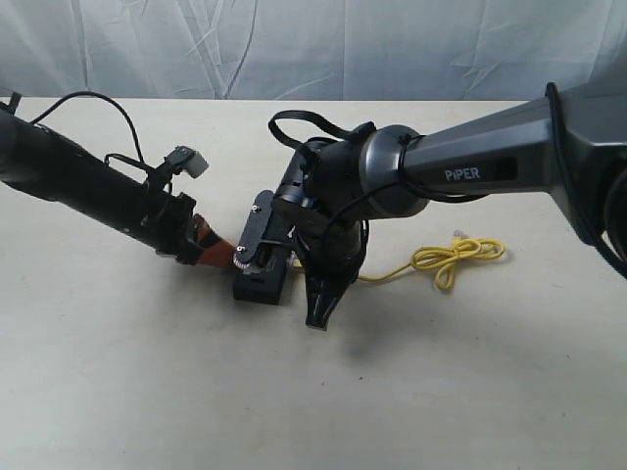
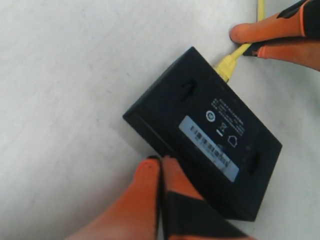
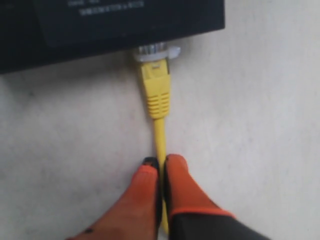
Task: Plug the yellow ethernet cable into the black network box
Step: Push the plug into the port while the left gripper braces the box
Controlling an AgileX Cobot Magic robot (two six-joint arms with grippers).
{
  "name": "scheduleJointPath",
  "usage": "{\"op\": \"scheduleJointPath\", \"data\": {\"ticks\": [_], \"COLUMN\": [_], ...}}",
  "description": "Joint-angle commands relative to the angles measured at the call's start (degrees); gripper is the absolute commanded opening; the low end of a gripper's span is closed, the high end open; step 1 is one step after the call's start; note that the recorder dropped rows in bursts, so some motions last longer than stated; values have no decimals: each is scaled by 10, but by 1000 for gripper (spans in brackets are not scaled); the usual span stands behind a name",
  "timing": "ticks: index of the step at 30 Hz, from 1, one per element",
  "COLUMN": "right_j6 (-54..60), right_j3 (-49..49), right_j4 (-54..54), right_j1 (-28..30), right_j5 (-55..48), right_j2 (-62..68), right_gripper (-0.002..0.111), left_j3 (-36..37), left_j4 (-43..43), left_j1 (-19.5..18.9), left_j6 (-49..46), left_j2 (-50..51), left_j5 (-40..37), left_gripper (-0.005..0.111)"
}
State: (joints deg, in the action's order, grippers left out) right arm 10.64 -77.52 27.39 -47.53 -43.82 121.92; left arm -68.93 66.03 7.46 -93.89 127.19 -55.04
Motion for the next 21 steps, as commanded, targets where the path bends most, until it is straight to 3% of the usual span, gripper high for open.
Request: {"op": "scheduleJointPath", "data": {"ticks": [1,21], "right_j6": [1,31], "right_j3": [-2,-2], "right_j4": [0,2], "right_j1": [1,1], "right_j5": [10,71], "right_j2": [-6,-6], "right_gripper": [-1,-1], "left_j3": [8,8], "left_j4": [-13,-15], "left_j1": [1,1], "left_j6": [-42,-55], "left_j2": [25,25], "left_j5": [46,35], "left_gripper": [0,0]}}
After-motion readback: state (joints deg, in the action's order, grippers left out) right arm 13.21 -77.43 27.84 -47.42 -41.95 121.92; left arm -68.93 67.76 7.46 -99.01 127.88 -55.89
